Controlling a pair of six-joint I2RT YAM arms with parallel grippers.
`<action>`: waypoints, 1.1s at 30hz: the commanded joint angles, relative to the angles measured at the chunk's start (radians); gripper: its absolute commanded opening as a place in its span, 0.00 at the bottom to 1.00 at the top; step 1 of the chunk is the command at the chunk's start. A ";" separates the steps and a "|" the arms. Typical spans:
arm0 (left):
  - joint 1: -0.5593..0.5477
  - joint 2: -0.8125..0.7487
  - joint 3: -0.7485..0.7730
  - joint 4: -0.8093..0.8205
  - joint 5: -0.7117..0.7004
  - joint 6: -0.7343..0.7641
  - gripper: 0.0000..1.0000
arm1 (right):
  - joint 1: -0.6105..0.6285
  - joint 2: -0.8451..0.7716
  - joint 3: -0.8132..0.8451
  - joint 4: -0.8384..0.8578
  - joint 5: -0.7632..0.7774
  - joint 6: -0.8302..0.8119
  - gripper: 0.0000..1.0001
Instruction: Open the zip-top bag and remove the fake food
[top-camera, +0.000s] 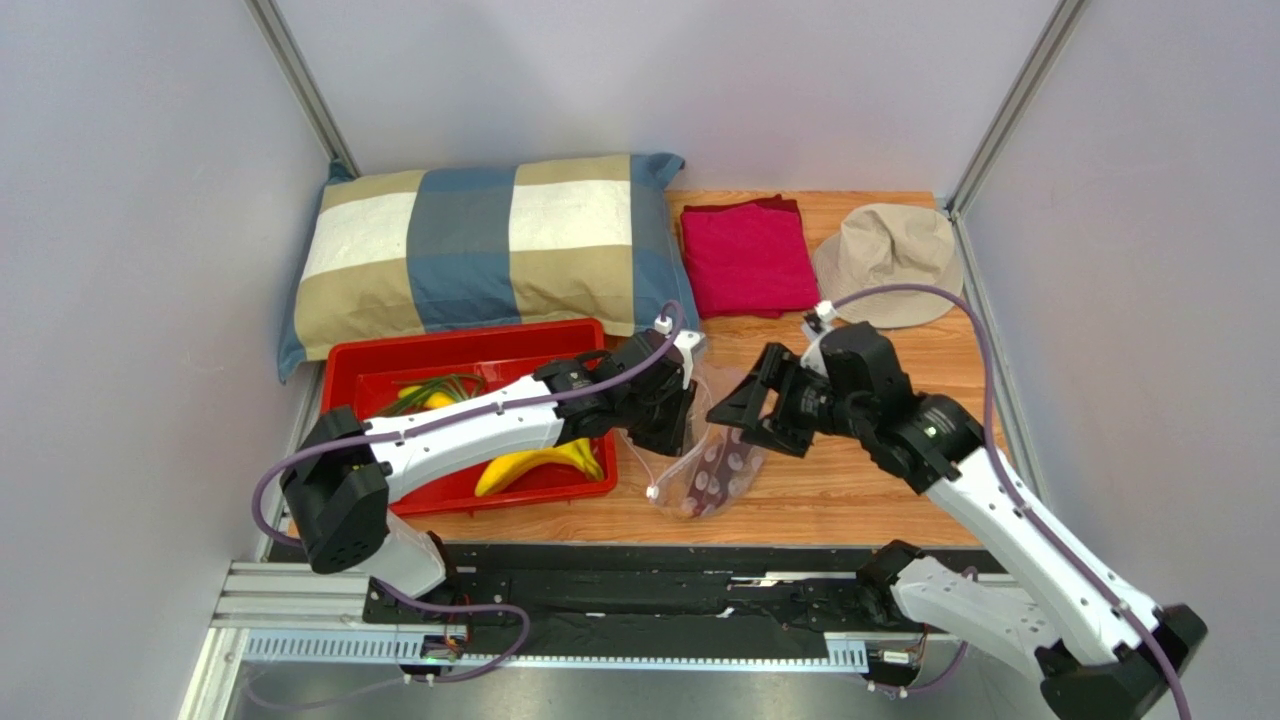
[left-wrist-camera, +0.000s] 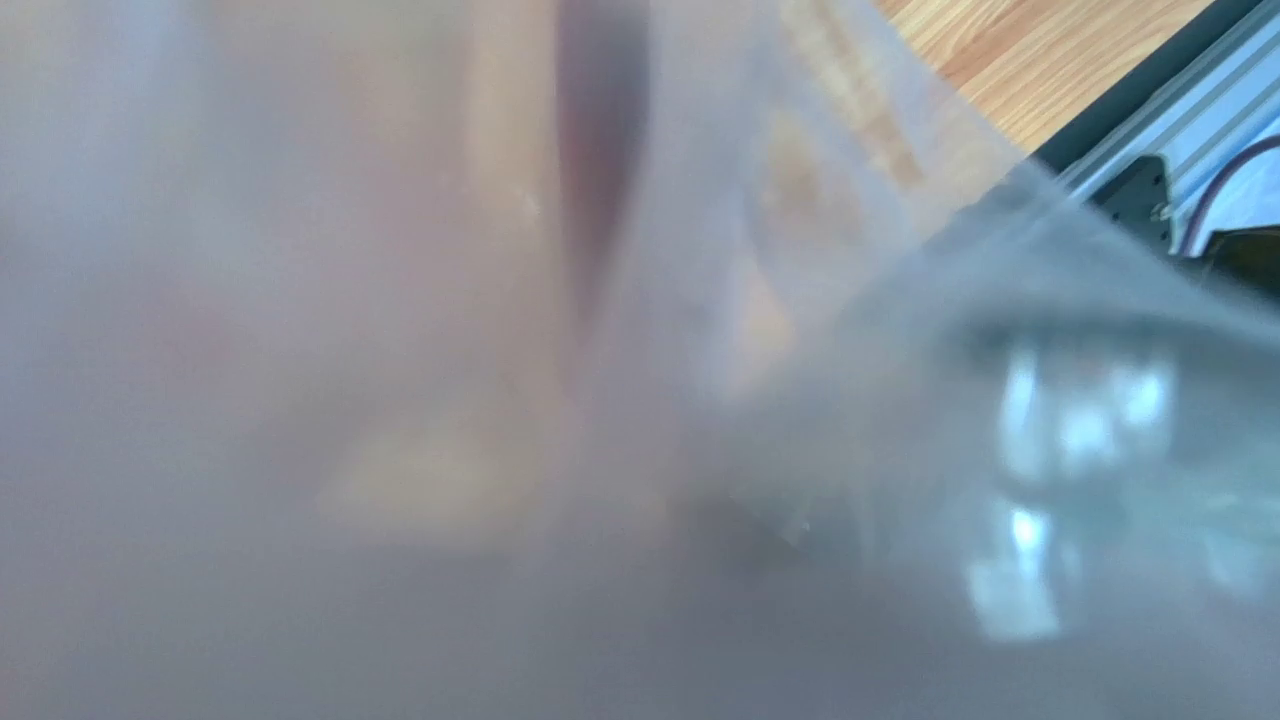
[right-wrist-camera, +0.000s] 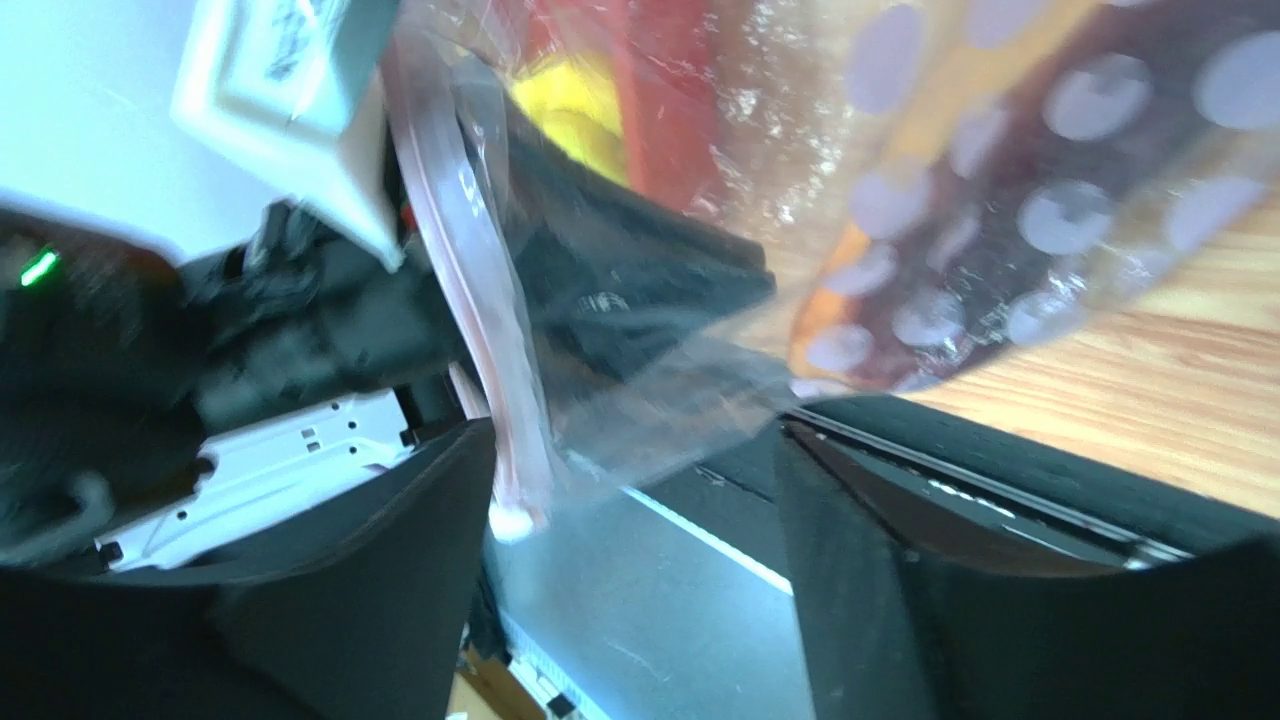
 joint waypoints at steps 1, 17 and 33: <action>-0.008 0.019 -0.029 0.079 0.041 0.006 0.21 | -0.033 -0.128 -0.026 -0.067 0.033 0.000 0.74; -0.008 -0.003 -0.135 0.129 0.079 0.027 0.15 | -0.119 -0.110 -0.294 -0.096 0.023 -0.092 0.71; -0.011 -0.043 -0.224 0.193 0.199 0.001 0.13 | -0.161 -0.012 -0.684 0.576 -0.172 0.140 0.62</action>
